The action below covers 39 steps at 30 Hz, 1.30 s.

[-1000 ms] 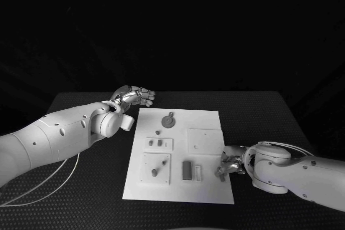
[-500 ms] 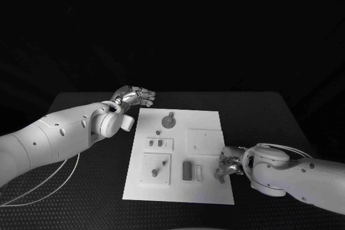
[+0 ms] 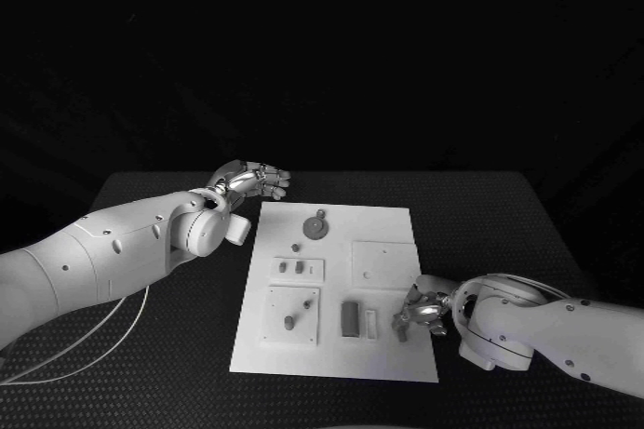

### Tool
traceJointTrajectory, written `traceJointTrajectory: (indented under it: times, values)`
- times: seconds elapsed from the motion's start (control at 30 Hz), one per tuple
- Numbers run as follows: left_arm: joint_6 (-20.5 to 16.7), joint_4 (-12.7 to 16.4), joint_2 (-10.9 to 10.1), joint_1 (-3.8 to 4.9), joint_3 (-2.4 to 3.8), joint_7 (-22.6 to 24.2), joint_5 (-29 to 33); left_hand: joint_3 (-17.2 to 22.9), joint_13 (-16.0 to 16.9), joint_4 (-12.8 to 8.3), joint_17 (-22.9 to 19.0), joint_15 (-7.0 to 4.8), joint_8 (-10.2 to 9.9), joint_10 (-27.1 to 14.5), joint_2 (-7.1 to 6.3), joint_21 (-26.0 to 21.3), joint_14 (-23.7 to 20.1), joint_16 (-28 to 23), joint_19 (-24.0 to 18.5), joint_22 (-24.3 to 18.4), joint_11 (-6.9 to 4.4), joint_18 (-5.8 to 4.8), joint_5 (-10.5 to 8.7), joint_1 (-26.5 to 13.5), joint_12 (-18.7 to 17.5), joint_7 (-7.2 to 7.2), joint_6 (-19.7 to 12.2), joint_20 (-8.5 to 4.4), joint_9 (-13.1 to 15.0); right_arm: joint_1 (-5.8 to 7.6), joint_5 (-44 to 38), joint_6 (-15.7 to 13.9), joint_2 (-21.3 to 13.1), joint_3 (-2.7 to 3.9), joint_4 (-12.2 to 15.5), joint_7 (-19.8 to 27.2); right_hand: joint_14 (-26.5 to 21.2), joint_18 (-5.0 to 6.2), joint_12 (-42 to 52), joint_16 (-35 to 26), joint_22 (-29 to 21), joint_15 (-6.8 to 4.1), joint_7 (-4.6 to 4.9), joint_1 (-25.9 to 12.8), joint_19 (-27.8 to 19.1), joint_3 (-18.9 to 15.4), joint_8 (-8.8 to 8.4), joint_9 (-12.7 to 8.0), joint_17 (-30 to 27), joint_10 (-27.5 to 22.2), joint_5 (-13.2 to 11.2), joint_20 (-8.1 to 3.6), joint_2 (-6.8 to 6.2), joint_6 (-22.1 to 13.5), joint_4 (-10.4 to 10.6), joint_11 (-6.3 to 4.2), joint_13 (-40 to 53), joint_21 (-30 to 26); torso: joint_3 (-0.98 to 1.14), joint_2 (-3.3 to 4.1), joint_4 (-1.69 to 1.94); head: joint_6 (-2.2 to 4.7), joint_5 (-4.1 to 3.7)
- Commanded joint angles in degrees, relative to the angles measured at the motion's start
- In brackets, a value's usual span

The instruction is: Assemble the parts on the task board

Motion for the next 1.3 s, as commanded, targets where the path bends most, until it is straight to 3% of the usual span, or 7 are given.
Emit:
traceJointTrajectory:
  times: [0.03,0.9,1.3]
  values:
    - [0.9,0.2,0.1,0.06,0.03,0.3,0.0,0.0,-0.1,0.4,0.1,0.28,0.4,0.3,0.14,-0.2,0.0,-0.3,0.5,0.1,0.01,0.78,-0.29,-0.5,0.3,-0.42,0.1,-0.01,-0.1,-0.41,9.4,-2.2,0.5,-0.37,0.1,1.9,0.4,1.69,-0.1,-0.3,-0.1,0.03,0.14,-0.8,0.3,-0.2,-3.44,-0.5,-0.1,0.3,0.4,-0.03,-0.28,0.2,0.0,-0.01,0.0,0.2,-0.01,-0.01,-0.02,0.0,-0.03]
    - [1.0,0.1,0.2,0.06,0.03,0.3,0.0,0.0,-0.1,0.4,0.2,0.28,0.4,0.3,0.15,-0.3,0.0,-0.5,0.5,0.2,0.01,0.78,-0.3,-0.5,0.3,-0.42,0.1,0.0,-0.1,-0.3,12.7,-3.5,2.1,-0.16,0.1,2.9,0.4,1.69,-0.1,-0.4,-0.1,0.0,0.13,-1.9,0.4,-1.0,-3.49,-0.5,0.0,0.4,0.6,-0.11,-0.85,0.3,0.3,-0.02,0.1,0.3,-0.05,0.02,0.0,-0.18,0.01]
    - [1.0,0.2,0.2,0.06,0.03,0.3,0.0,0.0,-0.2,0.5,0.3,0.28,0.4,0.3,0.15,-0.3,0.0,-0.5,0.5,0.2,0.01,0.77,-0.3,-0.5,0.3,-0.42,0.1,0.0,-0.1,-0.28,13.3,-3.9,2.8,0.27,-0.3,3.3,0.5,1.69,0.0,-0.4,-0.1,-0.02,0.11,-2.3,0.5,-1.2,-3.5,-0.6,0.0,0.5,0.6,-0.14,-1.05,0.4,0.7,-0.04,0.2,0.3,-0.03,0.01,-0.03,-0.12,0.05]
